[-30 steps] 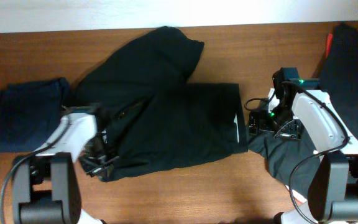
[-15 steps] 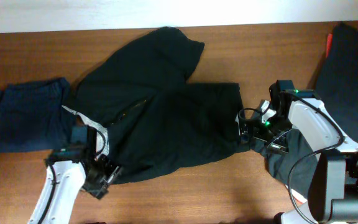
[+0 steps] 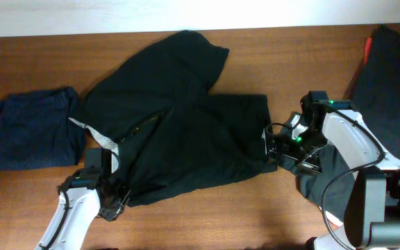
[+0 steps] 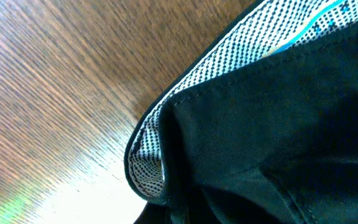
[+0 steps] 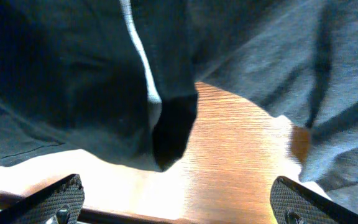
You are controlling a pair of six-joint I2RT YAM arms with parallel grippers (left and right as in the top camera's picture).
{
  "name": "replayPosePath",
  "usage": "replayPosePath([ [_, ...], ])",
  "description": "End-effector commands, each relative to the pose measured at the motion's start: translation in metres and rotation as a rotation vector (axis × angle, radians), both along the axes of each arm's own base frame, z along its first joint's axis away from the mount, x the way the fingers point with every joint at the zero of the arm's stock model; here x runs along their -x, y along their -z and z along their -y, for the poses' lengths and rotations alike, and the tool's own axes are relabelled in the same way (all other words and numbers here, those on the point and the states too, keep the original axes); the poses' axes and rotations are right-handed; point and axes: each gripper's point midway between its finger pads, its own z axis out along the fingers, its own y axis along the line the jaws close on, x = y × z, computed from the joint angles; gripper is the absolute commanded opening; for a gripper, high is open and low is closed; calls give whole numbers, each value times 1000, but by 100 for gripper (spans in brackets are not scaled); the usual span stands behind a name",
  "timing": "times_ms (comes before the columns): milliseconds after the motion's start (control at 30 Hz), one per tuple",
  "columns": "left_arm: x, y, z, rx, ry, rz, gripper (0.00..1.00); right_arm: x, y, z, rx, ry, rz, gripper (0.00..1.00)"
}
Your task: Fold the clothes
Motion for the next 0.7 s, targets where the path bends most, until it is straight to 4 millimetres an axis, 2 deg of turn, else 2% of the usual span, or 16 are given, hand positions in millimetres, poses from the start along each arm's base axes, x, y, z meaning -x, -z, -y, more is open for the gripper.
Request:
replayPosePath([
  [0, 21, 9, -4, -30, -1, -64, 1, 8, -1, -19, -56, -13, -10, 99],
  [67, 34, 8, 4, 17, 25, -114, 1, 11, 7, -28, -54, 2, -18, 98],
  [100, 37, 7, 12, 61, 64, -122, 1, 10, 15, -33, -58, 35, -15, 91],
  [133, 39, 7, 13, 69, 73, -130, 1, 9, 21, -34, -54, 58, -9, 75],
  [200, 39, 7, 12, 67, 84, -126, 1, 15, 32, -34, -50, 81, -16, 57],
  [233, 39, 7, 13, 67, 91, -125, 1, 11, 36, -34, -52, 80, 6, 38],
  [300, 38, 7, 13, 71, 128, -121, 1, -13, 42, -27, -9, 74, 117, 4],
  [333, 37, 3, 16, 87, 165, -118, 0, -15, 40, -23, -2, 75, 123, 4],
  [367, 24, -13, 19, 101, 299, -76, 0, -24, 27, -14, -5, 67, 150, 4],
  [433, -5, -54, 22, 104, 503, 14, 0, -46, -27, 14, 4, 94, 267, 4],
  [467, -24, -85, 21, 82, 566, 75, 0, -56, -67, 34, 37, 127, 359, 4],
  [500, -44, -121, 20, 54, 613, 148, 0, -60, -116, 57, 92, 177, 470, 4],
  [533, -58, -160, 20, 30, 618, 214, 0, -55, -156, 67, 118, 158, 573, 4],
  [567, -55, -185, 22, 39, 619, 224, 0, -45, -171, 71, 155, 159, 604, 4],
  [600, -44, -196, 26, 72, 619, 201, 0, -36, -178, 76, 198, 165, 617, 4],
  [667, -6, -204, 30, 128, 613, 90, 0, -16, -191, 97, 332, 198, 636, 4],
])
